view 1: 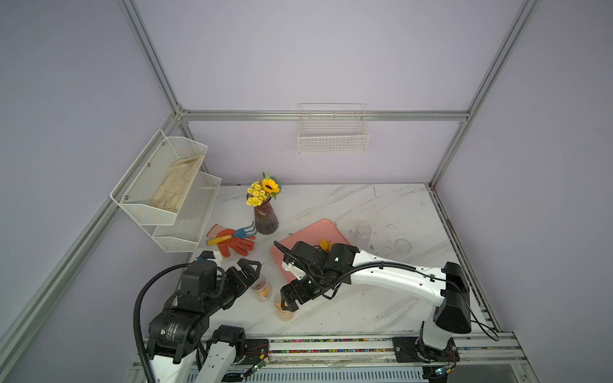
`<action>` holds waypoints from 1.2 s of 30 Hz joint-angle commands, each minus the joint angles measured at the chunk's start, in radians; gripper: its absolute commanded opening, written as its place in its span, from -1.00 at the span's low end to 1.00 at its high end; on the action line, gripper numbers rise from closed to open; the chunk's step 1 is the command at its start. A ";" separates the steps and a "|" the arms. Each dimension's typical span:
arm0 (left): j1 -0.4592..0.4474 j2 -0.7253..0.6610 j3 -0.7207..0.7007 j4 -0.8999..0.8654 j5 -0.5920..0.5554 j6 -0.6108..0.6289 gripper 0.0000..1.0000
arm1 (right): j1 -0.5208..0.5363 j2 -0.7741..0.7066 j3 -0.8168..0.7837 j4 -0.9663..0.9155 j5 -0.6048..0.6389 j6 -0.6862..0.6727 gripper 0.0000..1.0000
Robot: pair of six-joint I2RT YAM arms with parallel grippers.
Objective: Pour the cookies out of the jar
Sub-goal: Pick up the jar from the center of the board.
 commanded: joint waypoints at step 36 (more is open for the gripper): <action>-0.009 -0.099 0.215 -0.196 -0.162 0.037 1.00 | 0.126 0.401 0.399 -0.336 0.340 -0.051 0.80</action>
